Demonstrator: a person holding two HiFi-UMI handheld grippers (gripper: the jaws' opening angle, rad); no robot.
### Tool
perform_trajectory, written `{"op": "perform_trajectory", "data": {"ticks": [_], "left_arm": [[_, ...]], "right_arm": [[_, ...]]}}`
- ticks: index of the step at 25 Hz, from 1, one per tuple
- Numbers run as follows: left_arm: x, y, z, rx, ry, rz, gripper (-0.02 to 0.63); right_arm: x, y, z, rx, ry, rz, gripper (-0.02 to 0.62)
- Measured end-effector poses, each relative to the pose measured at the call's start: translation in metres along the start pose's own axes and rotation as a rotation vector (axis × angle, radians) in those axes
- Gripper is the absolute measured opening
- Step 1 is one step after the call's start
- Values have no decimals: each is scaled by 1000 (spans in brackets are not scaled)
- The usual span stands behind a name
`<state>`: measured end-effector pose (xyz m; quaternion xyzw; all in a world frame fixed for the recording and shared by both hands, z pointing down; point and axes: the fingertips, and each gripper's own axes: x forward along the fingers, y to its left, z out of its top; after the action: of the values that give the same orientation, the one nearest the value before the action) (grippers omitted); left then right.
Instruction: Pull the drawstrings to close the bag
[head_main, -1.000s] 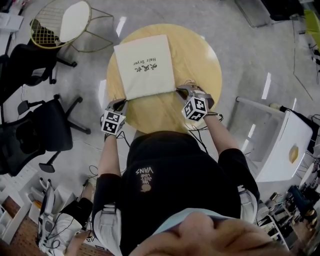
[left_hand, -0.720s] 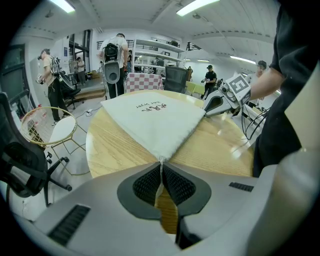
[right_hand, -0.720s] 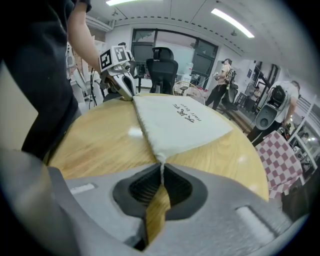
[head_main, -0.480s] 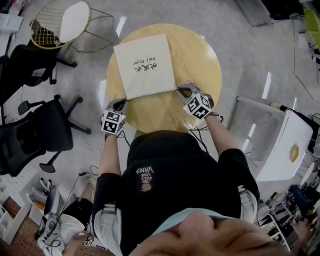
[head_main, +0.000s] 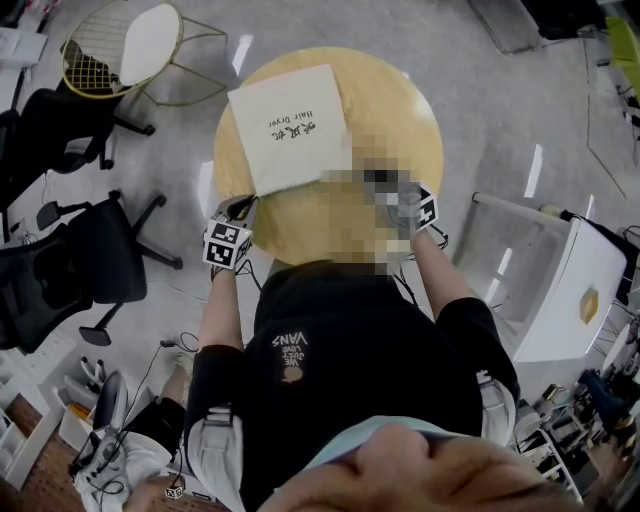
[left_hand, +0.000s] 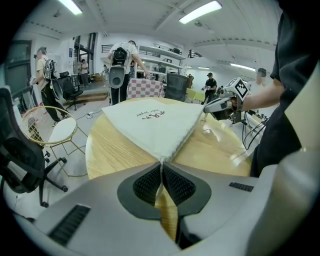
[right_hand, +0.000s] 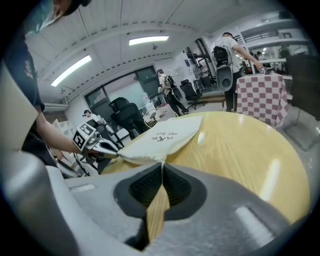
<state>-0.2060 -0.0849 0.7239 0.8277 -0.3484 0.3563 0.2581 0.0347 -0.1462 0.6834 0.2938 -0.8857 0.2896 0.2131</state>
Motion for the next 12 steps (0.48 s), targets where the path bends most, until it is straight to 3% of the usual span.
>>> {"op": "perform_trajectory", "data": {"ticks": [6, 12], "left_arm": [[-8, -3, 20, -43, -75, 16, 23], [-19, 1, 39, -70, -146, 59, 21]], "right_arm": [[-16, -4, 18, 118, -81, -46, 3], [-26, -4, 31, 152, -106, -119, 3]]}}
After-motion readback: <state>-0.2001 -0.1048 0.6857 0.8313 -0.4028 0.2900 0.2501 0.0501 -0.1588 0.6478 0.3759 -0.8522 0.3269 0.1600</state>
